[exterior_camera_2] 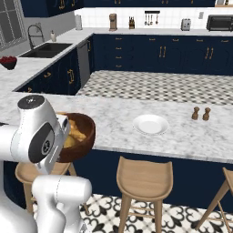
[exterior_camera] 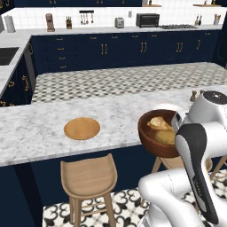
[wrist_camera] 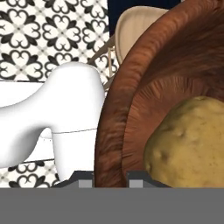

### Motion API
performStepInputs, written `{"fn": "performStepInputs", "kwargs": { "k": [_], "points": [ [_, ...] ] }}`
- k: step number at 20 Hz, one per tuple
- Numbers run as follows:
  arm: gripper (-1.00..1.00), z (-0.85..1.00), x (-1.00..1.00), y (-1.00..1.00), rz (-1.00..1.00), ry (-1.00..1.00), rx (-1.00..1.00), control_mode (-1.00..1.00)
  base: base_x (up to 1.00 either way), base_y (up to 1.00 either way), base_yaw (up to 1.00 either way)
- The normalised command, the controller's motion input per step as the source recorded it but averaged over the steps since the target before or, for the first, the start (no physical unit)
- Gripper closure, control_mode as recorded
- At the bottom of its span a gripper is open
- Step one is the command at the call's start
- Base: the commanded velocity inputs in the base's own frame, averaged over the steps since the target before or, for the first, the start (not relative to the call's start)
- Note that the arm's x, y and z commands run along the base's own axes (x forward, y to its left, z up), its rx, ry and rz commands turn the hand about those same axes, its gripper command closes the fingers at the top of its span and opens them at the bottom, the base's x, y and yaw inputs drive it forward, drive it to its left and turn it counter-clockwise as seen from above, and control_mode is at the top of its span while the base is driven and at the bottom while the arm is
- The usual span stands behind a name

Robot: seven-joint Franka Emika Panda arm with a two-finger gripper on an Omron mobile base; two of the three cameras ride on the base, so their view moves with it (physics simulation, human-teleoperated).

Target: Pick the chicken drumstick and potato from their plates and place them in the bowl. Then put the bowl in the fridge.

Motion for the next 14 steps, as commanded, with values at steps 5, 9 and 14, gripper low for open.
{"fn": "performStepInputs", "kwargs": {
  "k": [5, 9, 14],
  "points": [
    [1.0, 0.0, 0.0, 0.0, 0.0, 0.0, 0.0, -1.0, 0.0, 0.0, 0.0],
    [1.0, 0.0, 0.0, 0.0, 0.0, 0.0, 0.0, -1.0, 0.0, 0.0, 0.0],
    [1.0, 0.0, 0.0, 0.0, 0.0, 0.0, 0.0, 1.0, -0.26, 0.0, 0.0]
  ]
}}
